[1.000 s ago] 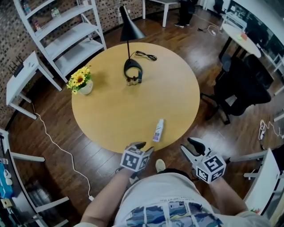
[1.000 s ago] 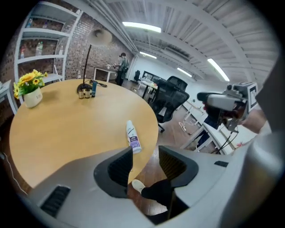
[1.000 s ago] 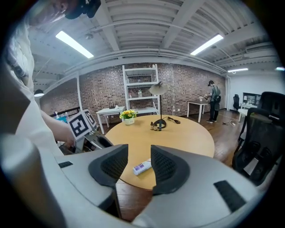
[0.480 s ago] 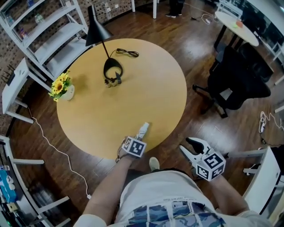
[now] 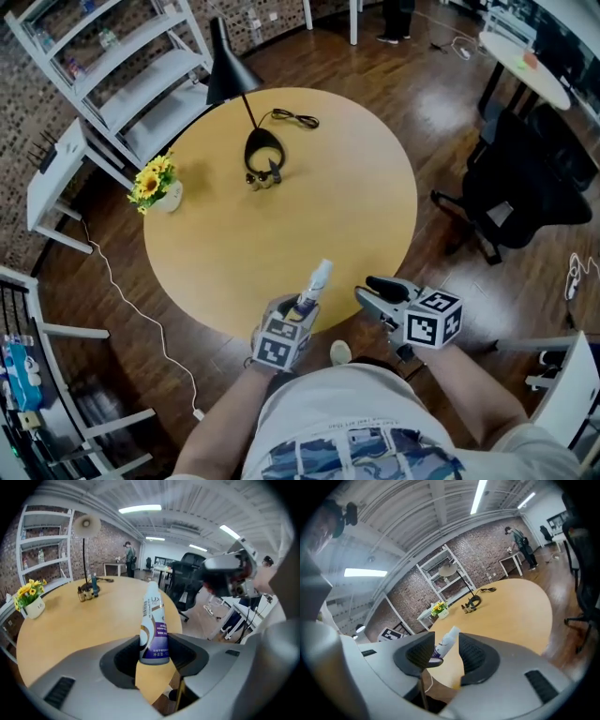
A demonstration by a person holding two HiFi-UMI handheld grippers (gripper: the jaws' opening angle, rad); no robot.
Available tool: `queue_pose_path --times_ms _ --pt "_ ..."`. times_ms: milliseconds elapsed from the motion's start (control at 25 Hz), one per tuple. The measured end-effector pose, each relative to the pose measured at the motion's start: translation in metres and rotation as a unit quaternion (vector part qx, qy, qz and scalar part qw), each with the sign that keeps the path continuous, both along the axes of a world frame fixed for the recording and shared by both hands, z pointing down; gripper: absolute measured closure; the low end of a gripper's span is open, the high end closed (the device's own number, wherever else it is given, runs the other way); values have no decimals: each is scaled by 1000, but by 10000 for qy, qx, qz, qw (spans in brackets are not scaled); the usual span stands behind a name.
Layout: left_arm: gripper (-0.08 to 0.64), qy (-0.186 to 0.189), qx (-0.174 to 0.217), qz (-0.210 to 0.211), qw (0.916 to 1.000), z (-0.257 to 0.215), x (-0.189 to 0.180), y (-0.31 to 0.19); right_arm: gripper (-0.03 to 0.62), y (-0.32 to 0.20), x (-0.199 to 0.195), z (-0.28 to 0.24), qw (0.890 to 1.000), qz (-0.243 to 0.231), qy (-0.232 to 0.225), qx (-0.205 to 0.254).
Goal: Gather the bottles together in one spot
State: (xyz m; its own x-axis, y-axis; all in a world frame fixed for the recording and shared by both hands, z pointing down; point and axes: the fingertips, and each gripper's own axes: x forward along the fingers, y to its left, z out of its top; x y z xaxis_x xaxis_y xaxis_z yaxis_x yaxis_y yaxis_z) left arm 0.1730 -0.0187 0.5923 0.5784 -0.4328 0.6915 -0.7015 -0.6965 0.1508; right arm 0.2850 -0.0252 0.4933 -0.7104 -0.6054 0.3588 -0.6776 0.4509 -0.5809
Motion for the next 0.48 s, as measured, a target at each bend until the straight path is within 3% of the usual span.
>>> queue_pose_path --times_ms 160,320,360,480 --pt "371 527 648 331 9960 -53 -5 14 390 -25 -51 -18 9974 -53 -701 -156" --pt "371 586 1062 402 9918 -73 -37 26 387 -30 -106 -32 9926 -257 -1164 -248" --pt "370 600 1108 387 9913 -75 -48 29 437 -26 -119 -37 9916 -338 -1233 -214" --pt "365 630 1167 434 9902 -79 -81 40 451 -11 -155 -49 9912 -484 -1229 -70"
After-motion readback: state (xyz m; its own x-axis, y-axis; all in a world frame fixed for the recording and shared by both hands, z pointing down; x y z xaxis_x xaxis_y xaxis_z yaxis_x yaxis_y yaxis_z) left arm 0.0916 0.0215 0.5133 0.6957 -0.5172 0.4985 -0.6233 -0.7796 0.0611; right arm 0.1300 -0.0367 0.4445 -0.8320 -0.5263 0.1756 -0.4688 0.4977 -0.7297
